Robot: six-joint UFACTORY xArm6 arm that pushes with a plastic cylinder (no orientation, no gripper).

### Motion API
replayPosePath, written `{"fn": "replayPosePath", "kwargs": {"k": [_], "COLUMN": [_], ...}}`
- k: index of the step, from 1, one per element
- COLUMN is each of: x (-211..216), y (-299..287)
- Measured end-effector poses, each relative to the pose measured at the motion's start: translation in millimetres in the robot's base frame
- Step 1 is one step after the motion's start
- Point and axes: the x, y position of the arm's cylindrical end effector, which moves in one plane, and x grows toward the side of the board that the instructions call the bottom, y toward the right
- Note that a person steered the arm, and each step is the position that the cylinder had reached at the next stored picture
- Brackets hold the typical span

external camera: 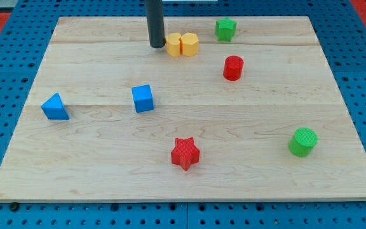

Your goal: Slide the green circle along with the red circle to the yellow hexagon

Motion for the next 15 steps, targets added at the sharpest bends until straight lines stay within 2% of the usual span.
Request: {"fn": "replayPosePath", "kwargs": {"k": [3,4,5,6,7,8,9,10,11,12,14,15], "x": [2.7,49.9,120.8,147.8,134.7,154.8,193.7,246.6,298.3,268.9,208.4,195.8], "y": [-9.2,-11.6,31.7,111.6,165.8,220.5,287.9,326.9,268.2,243.5,248.7,204.0]}}
